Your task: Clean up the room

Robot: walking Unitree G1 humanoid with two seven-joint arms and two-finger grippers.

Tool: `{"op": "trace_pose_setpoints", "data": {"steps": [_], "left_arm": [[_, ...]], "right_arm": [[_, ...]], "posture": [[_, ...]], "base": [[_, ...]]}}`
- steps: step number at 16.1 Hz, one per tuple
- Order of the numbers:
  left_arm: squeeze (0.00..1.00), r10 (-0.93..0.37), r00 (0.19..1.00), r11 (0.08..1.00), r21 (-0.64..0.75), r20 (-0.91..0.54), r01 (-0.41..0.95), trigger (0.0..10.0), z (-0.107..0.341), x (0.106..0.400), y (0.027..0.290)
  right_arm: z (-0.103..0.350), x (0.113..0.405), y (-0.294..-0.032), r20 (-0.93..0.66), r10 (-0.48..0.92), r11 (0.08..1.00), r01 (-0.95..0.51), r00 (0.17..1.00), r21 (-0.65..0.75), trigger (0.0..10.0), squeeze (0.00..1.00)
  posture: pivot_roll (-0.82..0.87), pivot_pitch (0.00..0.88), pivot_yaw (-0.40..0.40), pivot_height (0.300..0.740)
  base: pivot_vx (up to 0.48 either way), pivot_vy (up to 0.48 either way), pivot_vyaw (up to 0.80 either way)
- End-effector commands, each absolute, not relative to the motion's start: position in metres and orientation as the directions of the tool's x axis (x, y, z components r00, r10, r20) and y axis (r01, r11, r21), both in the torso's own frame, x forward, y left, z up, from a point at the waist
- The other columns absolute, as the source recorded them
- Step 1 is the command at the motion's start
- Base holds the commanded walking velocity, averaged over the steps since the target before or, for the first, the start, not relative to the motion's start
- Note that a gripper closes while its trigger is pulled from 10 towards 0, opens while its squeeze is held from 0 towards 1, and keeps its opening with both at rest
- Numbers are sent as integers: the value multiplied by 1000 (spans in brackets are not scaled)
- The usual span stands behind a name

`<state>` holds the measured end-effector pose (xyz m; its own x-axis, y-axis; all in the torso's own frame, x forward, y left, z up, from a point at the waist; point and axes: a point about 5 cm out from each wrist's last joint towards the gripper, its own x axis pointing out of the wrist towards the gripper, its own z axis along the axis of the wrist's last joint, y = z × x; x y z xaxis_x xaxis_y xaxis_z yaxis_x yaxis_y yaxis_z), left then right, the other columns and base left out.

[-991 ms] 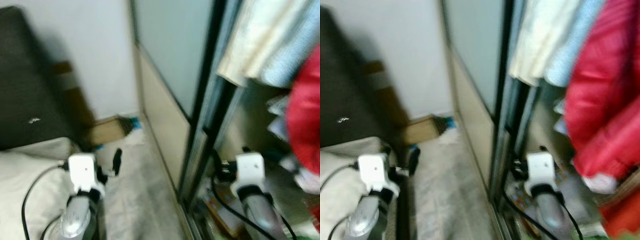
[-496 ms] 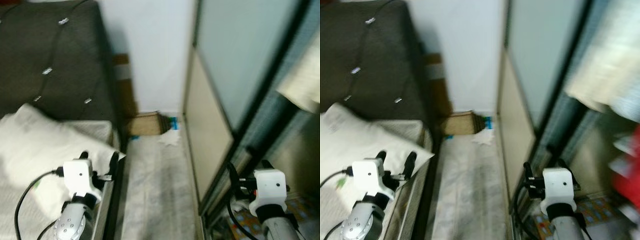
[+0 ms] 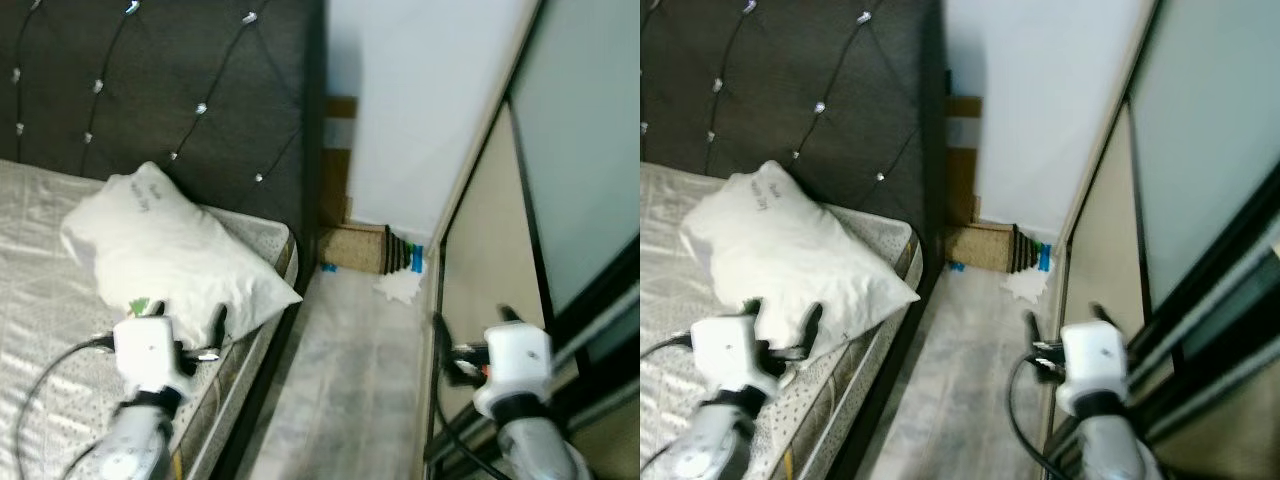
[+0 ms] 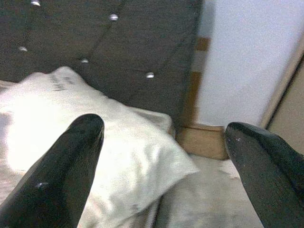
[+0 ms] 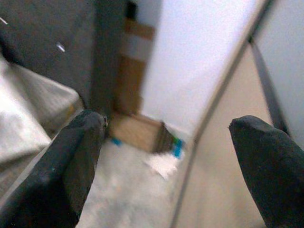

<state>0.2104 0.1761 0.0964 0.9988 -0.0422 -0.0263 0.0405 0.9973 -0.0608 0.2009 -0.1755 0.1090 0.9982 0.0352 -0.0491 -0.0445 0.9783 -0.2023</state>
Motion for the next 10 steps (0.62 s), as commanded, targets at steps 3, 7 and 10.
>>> {"op": "trace_pose_setpoints", "data": {"steps": [3,7,10], "left_arm": [[0,-51,998,995,-82,-27,48,10000,97,210,170],[0,-53,998,995,-90,-37,49,10000,96,210,168],[0,-51,998,995,-92,-38,47,10000,96,210,168]], "right_arm": [[105,197,-183,-77,19,975,-36,997,-219,10000,0],[106,202,-182,-72,36,973,-51,997,-224,10000,0],[106,204,-181,-69,46,973,-60,997,-224,10000,0]], "posture": [[-26,47,-29,740],[-26,49,-36,740],[-24,47,-38,740]], "base": [[0,0,800],[0,0,800],[0,0,800]]}}
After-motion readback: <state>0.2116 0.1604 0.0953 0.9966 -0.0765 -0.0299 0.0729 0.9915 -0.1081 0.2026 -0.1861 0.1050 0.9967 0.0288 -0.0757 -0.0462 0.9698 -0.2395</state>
